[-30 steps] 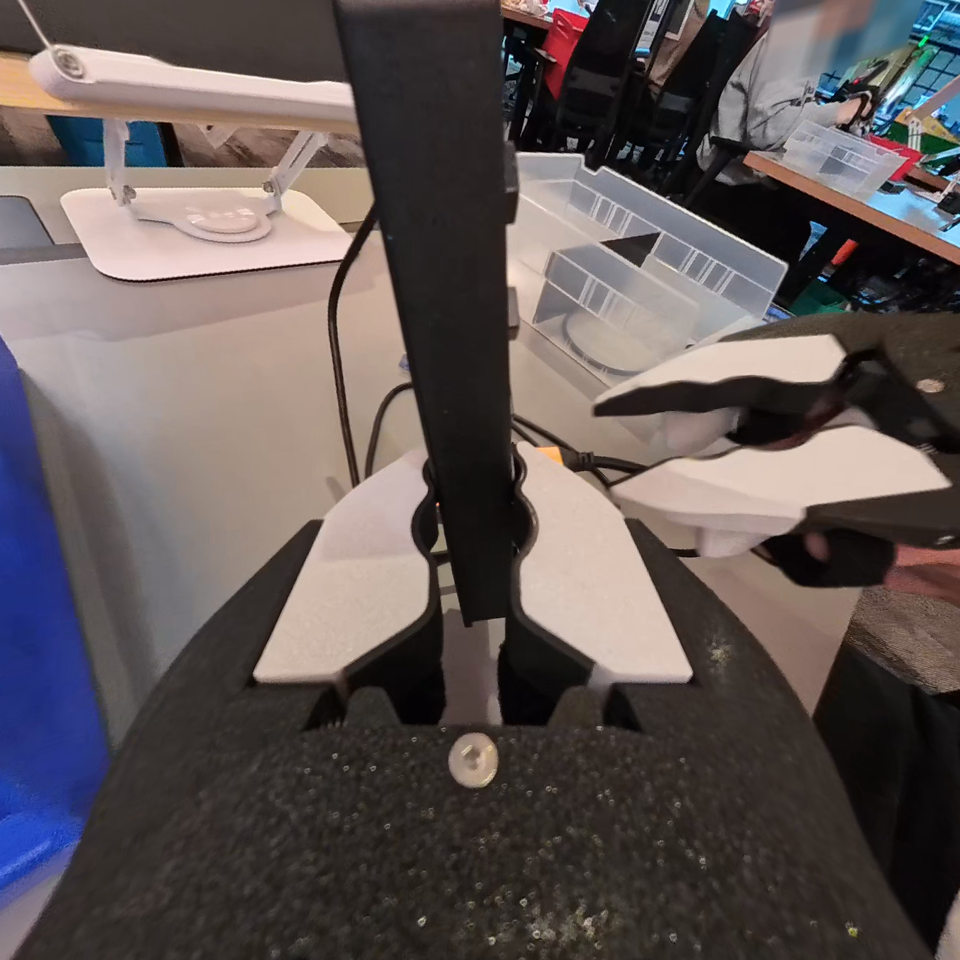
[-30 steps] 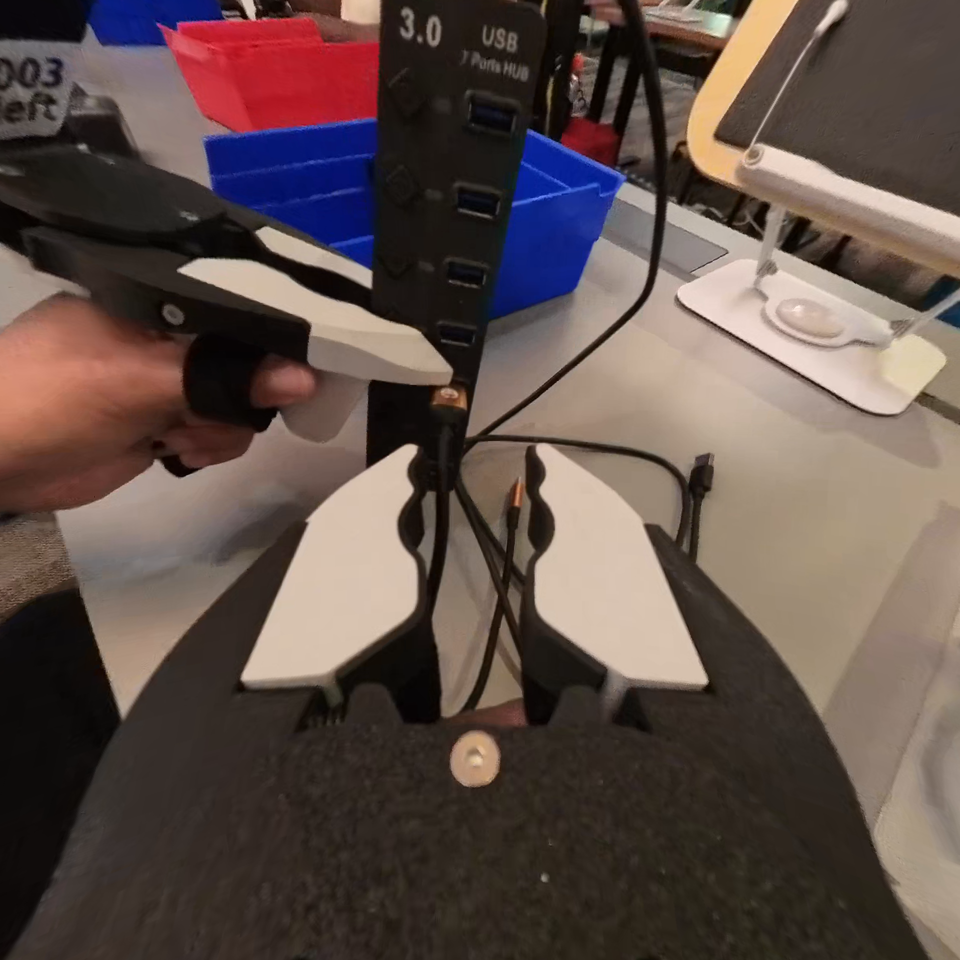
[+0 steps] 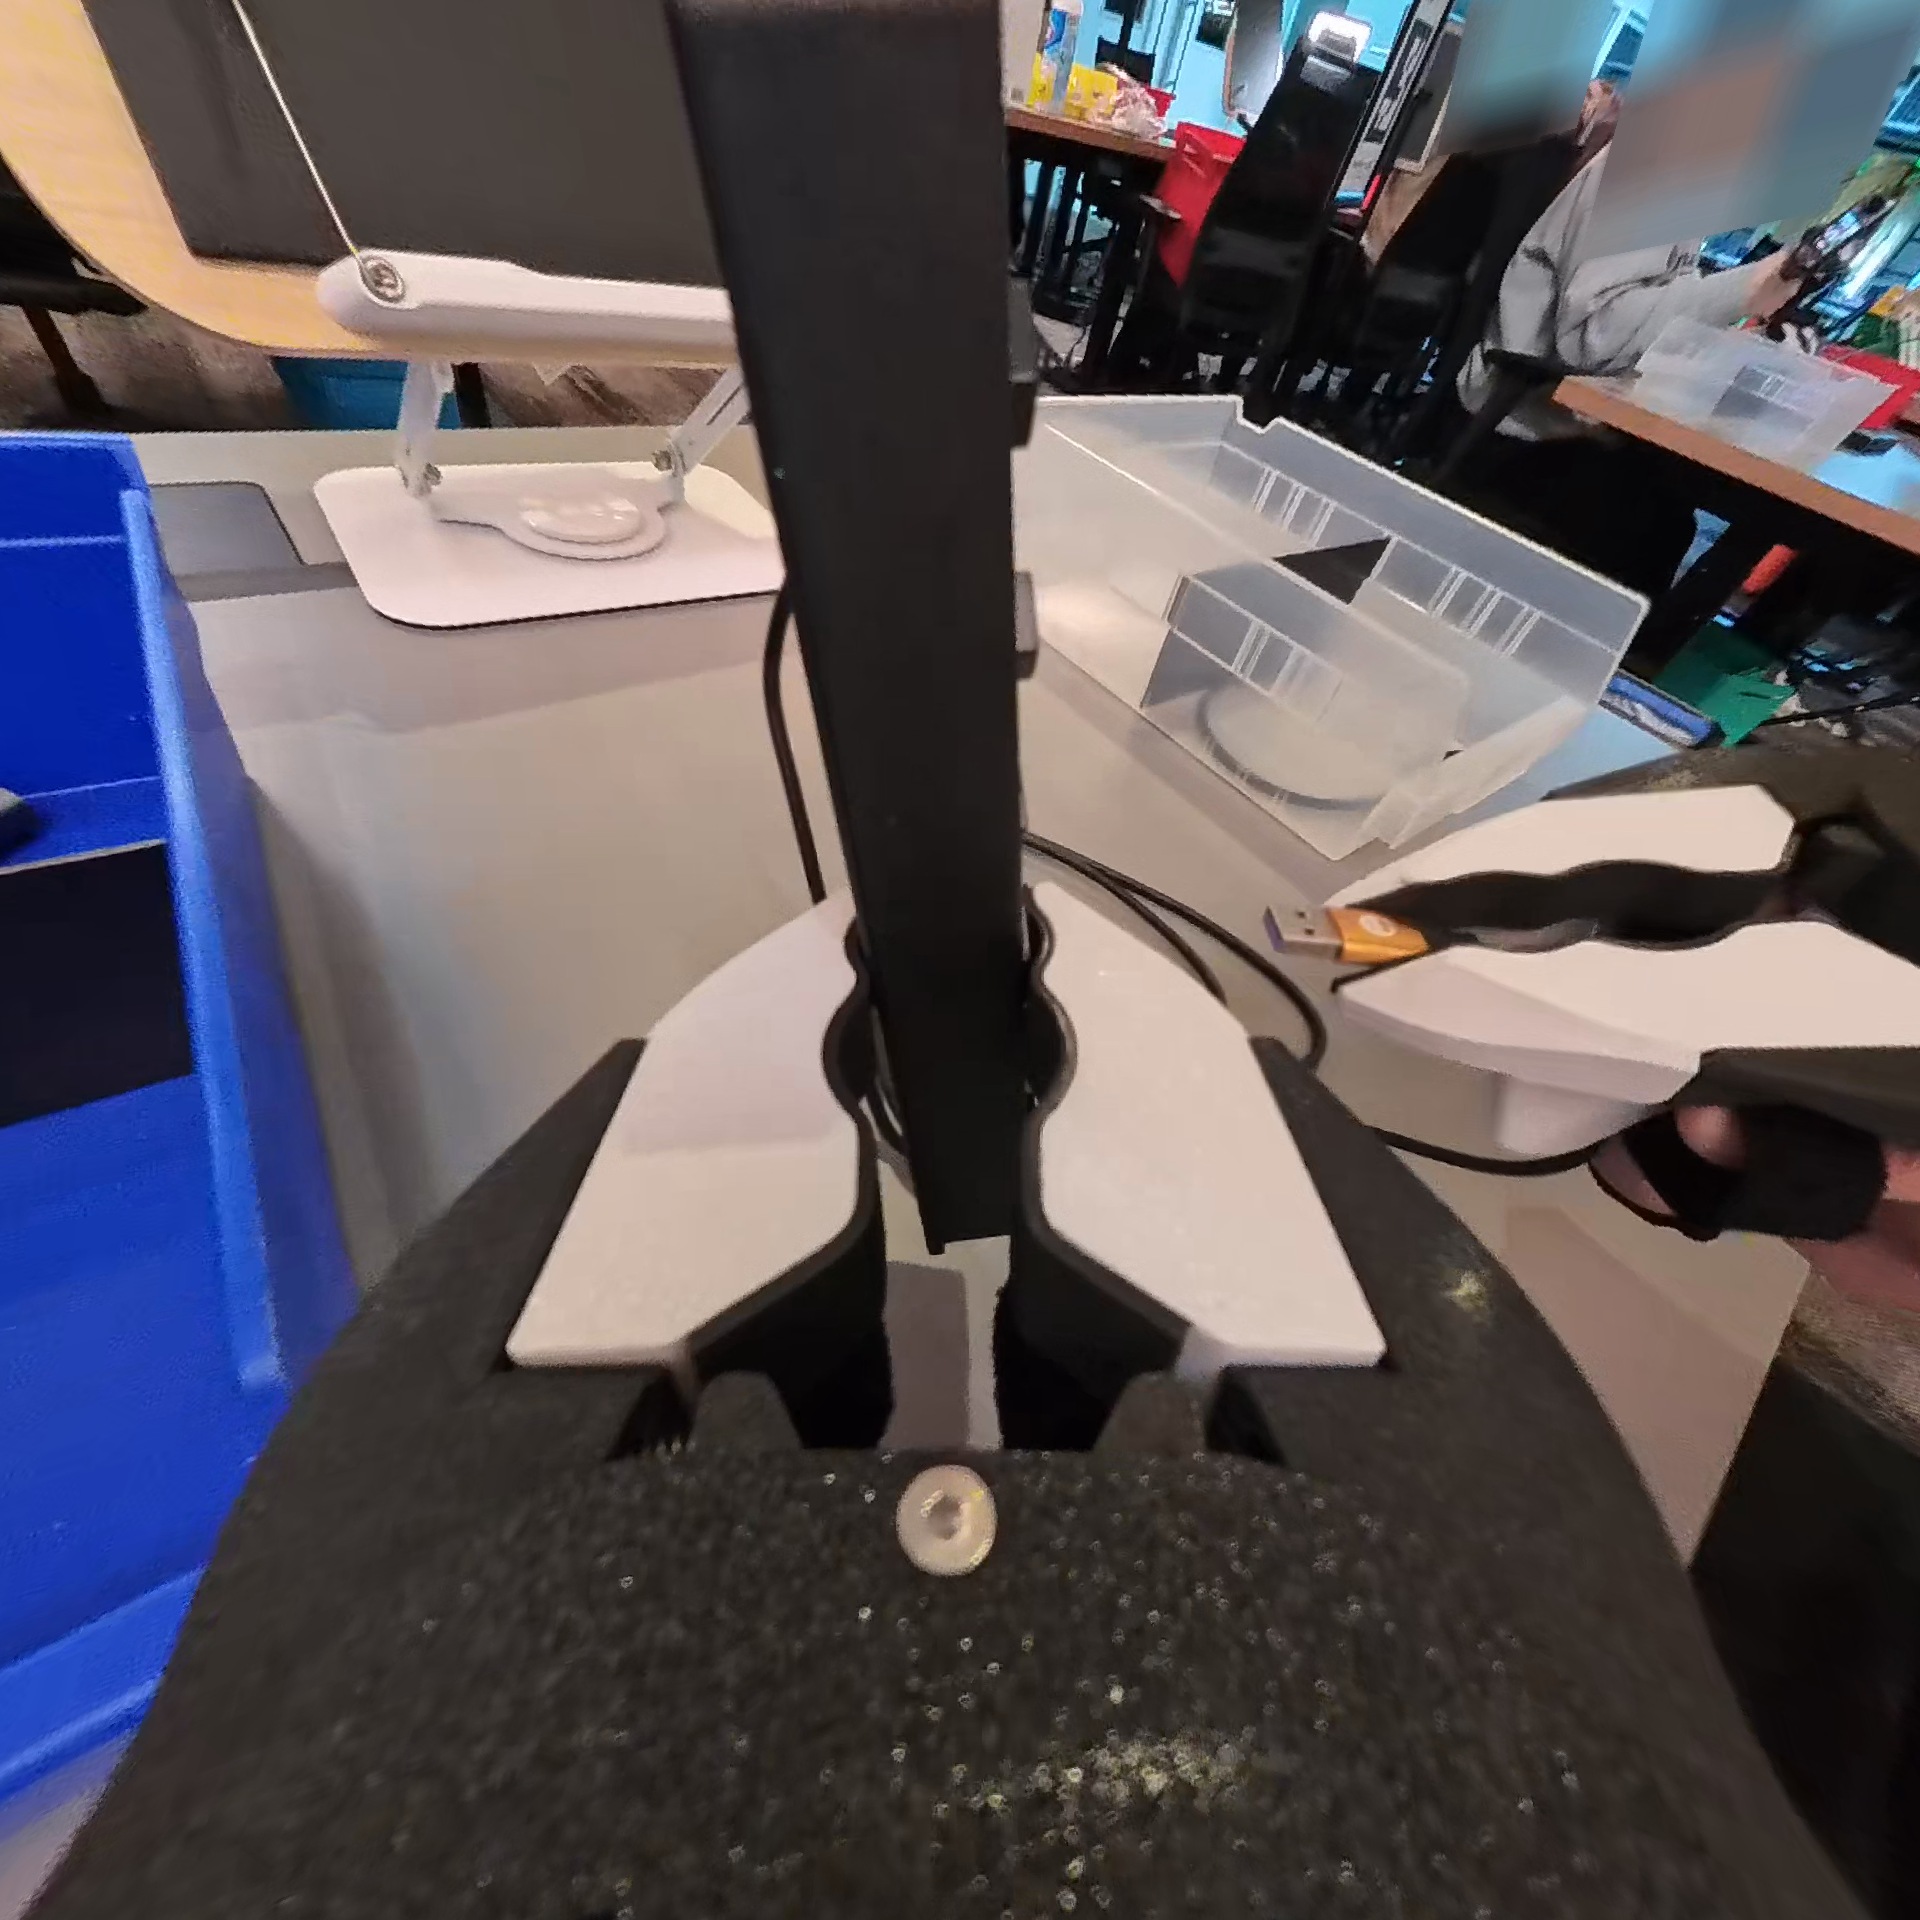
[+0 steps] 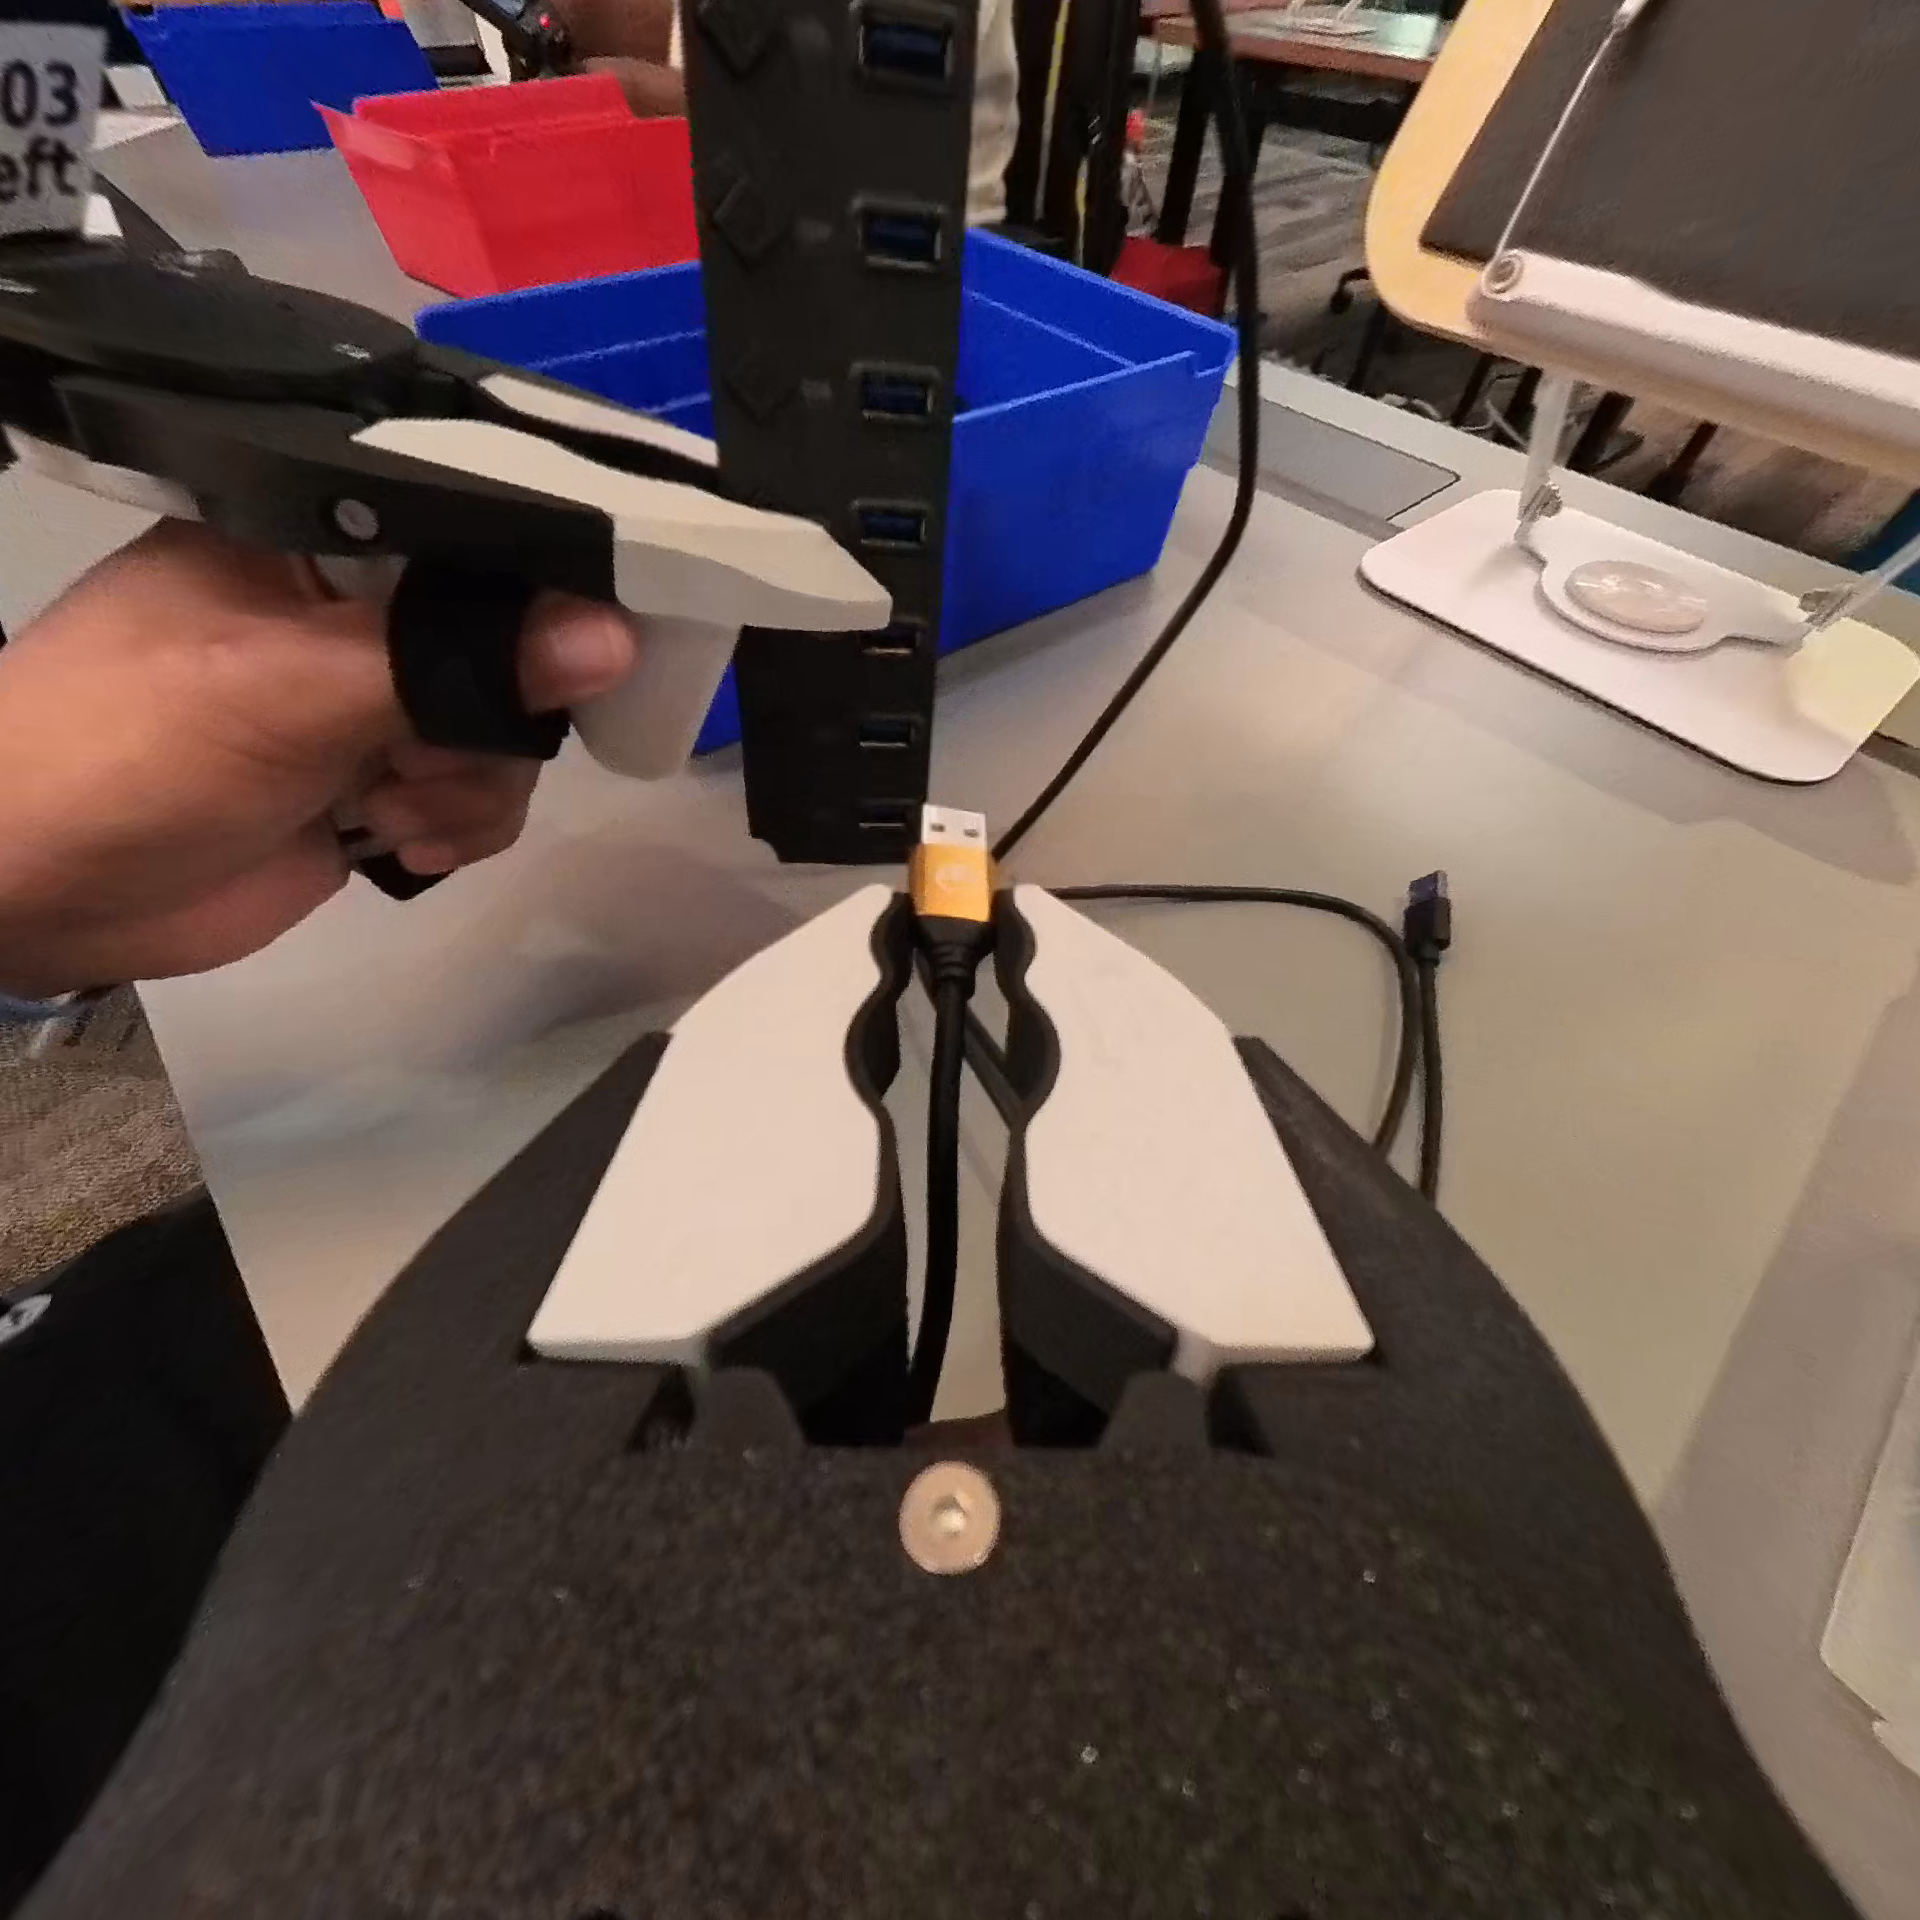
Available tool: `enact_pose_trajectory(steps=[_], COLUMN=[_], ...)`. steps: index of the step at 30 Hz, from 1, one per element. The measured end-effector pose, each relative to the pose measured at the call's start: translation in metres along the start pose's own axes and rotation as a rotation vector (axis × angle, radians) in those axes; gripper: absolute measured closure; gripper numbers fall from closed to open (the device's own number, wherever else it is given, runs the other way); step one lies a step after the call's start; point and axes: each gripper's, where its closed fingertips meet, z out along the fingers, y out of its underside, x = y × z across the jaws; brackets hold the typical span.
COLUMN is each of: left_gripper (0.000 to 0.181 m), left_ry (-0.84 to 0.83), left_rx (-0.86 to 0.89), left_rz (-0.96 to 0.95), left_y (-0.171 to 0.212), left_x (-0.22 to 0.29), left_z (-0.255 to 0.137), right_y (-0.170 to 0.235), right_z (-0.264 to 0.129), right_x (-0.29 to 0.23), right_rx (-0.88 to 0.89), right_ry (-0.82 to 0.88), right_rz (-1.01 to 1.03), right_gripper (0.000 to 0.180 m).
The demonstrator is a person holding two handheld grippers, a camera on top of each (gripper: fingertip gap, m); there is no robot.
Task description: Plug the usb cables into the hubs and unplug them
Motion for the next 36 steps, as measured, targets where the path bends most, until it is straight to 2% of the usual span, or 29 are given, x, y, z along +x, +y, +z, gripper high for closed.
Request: enact_pose_trajectory(steps=[5,7,12,16,19,22,24,26,28,31,36], left_gripper=[0.157,0.157,0.157,0.157,0.157,0.157,0.157,0.157,0.157,0.157,0.157], left_ry=[0.034,0.036,0.019,0.005,0.004,0.014,0.022,0.032,0.040,0.058,0.069], left_rx=[-0.029,-0.030,-0.035,-0.046,-0.041,-0.038,-0.040,-0.044,-0.047,-0.053,-0.060], left_rz=[-0.028,-0.023,-0.023,-0.036,-0.035,-0.042,-0.044,-0.042,-0.038,-0.033,-0.012], left_y=[0.011,0.011,0.012,0.016,0.014,0.014,0.015,0.015,0.015,0.016,0.017], left_x=[0.005,0.005,-0.002,-0.008,-0.009,-0.007,-0.004,-0.001,0.002,0.008,0.014], left_z=[0.006,0.006,0.004,0.005,0.003,0.003,0.004,0.004,0.005,0.006,0.006], right_y=[-0.003,-0.017,-0.105,-0.177,-0.215,-0.227,-0.217,-0.189,-0.140,-0.066,0.047], right_z=[-0.012,-0.028,-0.099,-0.160,-0.191,-0.199,-0.190,-0.171,-0.145,-0.112,-0.093], right_x=[0.015,0.038,0.084,0.076,0.105,0.146,0.176,0.203,0.226,0.253,0.277], right_rx=[-0.003,0.017,0.122,0.183,0.230,0.217,0.167,0.082,-0.050,-0.135,-0.417], right_ry=[0.011,0.043,-0.036,-0.266,-0.134,0.001,0.063,0.083,0.064,0.033,0.046], right_rz=[-0.016,-0.028,0.021,0.044,-0.075,-0.142,-0.134,-0.138,-0.107,-0.051,0.008], right_gripper=[0.165,0.165,0.165,0.165,0.165,0.165,0.165,0.165,0.165,0.165,0.165])
